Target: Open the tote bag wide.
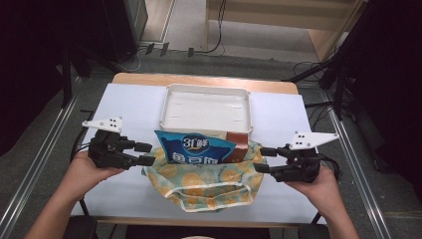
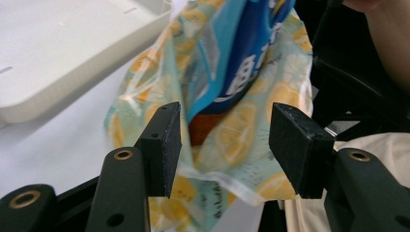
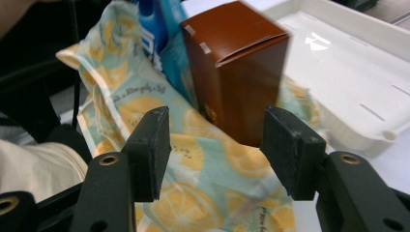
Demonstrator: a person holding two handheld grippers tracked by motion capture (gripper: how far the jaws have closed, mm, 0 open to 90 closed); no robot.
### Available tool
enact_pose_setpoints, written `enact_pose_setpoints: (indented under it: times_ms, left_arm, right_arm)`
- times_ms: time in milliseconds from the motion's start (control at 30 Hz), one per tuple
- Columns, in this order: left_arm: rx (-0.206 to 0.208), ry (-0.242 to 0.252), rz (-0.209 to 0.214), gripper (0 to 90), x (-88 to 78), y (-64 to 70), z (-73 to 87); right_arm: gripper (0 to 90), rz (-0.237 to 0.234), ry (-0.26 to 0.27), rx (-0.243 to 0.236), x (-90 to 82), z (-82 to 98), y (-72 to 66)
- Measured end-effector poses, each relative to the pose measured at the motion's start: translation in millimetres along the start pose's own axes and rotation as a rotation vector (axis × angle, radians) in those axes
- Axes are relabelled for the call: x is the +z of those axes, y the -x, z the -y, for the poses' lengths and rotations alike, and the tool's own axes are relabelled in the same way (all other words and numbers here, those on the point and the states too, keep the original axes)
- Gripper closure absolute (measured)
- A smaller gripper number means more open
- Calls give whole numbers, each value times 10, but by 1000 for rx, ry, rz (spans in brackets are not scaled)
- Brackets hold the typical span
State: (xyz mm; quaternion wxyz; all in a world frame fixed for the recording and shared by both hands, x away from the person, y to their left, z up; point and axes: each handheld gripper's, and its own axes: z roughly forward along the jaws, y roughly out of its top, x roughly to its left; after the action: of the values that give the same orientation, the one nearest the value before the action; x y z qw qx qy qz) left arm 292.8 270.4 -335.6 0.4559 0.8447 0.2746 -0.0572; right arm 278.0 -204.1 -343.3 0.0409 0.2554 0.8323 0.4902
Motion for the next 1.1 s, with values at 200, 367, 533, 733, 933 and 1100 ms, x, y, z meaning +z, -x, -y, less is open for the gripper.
enact_pose_setpoints:
  times_ms: [200,367,533,733,933,1100]
  left_arm:
    - [13,-31,25,456,160,55,-1]
    - [-4,-63,36,440,330,24,77]
    - [-11,-91,48,420,471,11,157]
    - [-30,-107,57,422,614,-49,251]
    - [-31,-94,49,509,645,-87,298]
    - [-42,-103,48,671,691,-96,339]
  right_arm:
    - [448,-39,-32,-20,197,-14,-72]
    - [407,-56,-53,-22,336,56,-41]
    - [357,-60,-62,2,422,143,6]
    - [353,-74,-71,2,542,211,33]
    - [374,-60,-95,-5,654,298,50]
    - [469,-42,-114,-10,703,348,67]
